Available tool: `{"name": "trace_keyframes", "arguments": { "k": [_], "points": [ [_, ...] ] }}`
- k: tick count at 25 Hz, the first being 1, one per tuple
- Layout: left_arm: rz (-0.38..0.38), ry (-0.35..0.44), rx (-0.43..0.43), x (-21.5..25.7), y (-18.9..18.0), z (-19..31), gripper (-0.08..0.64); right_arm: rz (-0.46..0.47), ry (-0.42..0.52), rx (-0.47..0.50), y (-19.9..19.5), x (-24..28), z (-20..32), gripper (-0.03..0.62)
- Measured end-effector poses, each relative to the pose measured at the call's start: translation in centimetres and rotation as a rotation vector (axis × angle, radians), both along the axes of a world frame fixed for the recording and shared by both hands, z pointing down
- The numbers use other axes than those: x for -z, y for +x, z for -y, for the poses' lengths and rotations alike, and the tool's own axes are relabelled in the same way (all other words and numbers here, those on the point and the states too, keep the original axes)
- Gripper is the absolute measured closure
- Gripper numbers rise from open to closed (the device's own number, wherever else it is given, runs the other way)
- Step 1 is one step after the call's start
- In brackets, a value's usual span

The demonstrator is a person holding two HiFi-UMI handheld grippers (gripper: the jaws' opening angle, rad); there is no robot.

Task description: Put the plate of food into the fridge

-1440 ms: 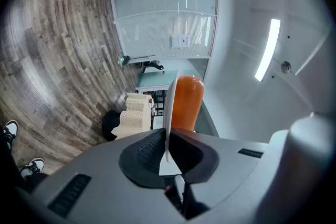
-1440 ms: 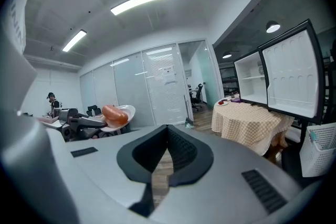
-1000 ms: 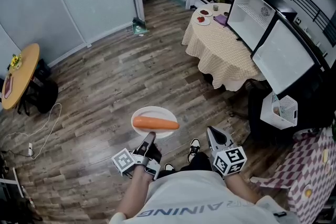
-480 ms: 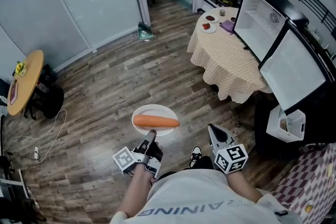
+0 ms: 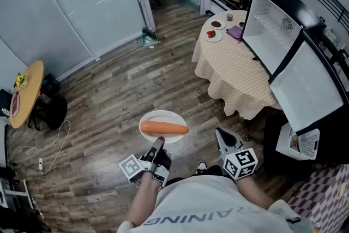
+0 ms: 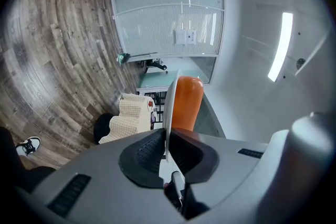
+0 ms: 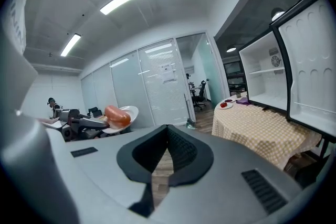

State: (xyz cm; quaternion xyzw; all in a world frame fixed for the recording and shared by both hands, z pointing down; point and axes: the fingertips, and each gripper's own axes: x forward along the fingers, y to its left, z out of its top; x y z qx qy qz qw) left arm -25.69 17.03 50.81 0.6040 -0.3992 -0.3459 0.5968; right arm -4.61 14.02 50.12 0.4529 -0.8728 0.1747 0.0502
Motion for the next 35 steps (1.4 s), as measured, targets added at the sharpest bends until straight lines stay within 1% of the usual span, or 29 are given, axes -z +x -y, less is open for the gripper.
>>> {"name": "trace_keyframes", "arguments": {
  "k": [6, 10, 14, 18, 21, 25, 29, 32, 35],
  "points": [
    [-0.007, 0.005, 0.025, 0.0, 2.3, 3.8, 0.532, 0.001, -0.016, 0.005, 3.1, -1.1, 3.9, 0.572],
    [-0.003, -0.004, 0.032, -0.3, 2.9, 5.7, 0.532, 0.008, -0.020, 0.004, 4.2, -1.4, 6.0, 0.572],
    [-0.007, -0.023, 0.032, -0.9, 3.0, 6.9, 0.532, 0.006, -0.045, 0.006, 4.2, -2.4, 7.2, 0.572],
    [-0.022, -0.028, 0.031, -1.3, 2.6, 8.9, 0.532, 0.005, -0.053, 0.007, 3.3, -2.8, 8.8, 0.572],
    [-0.028, -0.028, 0.010, -1.7, 2.3, 11.6, 0.532, -0.003, -0.044, -0.007, 2.8, -2.8, 11.1, 0.572],
    [-0.037, -0.022, -0.031, -1.9, 1.7, 16.0, 0.532, -0.008, -0.047, -0.050, 2.4, -2.7, 14.3, 0.572],
    [-0.045, -0.002, -0.090, -0.9, 1.1, 20.1, 0.532, -0.029, -0.039, -0.076, 1.0, -1.8, 17.2, 0.572],
    [-0.049, -0.005, -0.129, -0.8, 0.1, 22.5, 0.532, -0.030, -0.036, -0.109, -0.3, -1.2, 19.2, 0.572],
    [-0.057, -0.010, -0.162, -1.2, -1.0, 24.8, 0.532, -0.047, -0.053, -0.136, -1.7, -1.3, 20.7, 0.572]
  ]
}}
